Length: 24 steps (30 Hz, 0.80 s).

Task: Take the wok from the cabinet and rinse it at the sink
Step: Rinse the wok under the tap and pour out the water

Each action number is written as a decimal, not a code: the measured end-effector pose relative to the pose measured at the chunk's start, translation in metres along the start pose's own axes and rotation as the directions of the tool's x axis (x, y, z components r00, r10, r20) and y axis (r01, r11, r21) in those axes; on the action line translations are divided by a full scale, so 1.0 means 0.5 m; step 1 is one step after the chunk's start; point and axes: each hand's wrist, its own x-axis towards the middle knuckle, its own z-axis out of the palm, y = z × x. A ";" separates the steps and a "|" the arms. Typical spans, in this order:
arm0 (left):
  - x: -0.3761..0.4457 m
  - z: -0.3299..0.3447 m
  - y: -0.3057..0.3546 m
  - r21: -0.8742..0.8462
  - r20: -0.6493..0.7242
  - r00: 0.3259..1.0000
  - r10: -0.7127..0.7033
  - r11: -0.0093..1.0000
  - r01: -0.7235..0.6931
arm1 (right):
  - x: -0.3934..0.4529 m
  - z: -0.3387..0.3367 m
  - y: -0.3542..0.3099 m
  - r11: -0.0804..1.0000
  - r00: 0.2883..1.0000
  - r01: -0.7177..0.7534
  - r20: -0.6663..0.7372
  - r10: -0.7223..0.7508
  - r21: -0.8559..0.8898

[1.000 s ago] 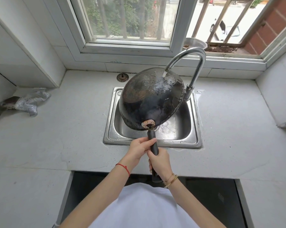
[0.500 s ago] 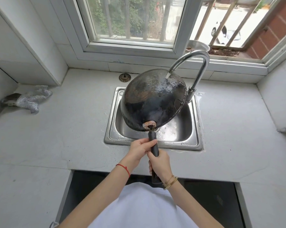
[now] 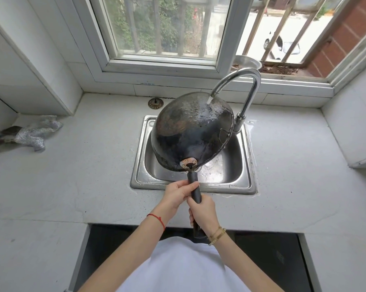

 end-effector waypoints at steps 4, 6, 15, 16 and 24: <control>0.000 0.001 -0.001 0.009 -0.001 1.000 0.007 1.000 -0.007 | -0.001 -0.002 0.000 1.000 1.000 0.006 0.001 -0.006 -0.004; 0.000 0.001 -0.001 0.011 -0.002 1.000 0.009 1.000 -0.009 | -0.002 -0.002 0.000 1.000 1.000 0.010 -0.001 -0.010 -0.003; 0.002 -0.003 -0.010 0.066 -0.031 0.998 0.061 0.996 -0.058 | -0.006 -0.001 0.001 0.999 0.999 0.045 0.001 -0.045 -0.023; 0.002 -0.003 -0.013 0.075 -0.039 0.996 0.077 0.994 -0.073 | -0.007 -0.002 0.002 0.999 0.999 0.047 0.001 -0.047 -0.026; -0.008 -0.012 -0.038 0.021 -0.031 0.992 0.120 0.993 -0.119 | -0.019 -0.004 0.016 0.986 0.996 0.089 0.003 -0.090 -0.142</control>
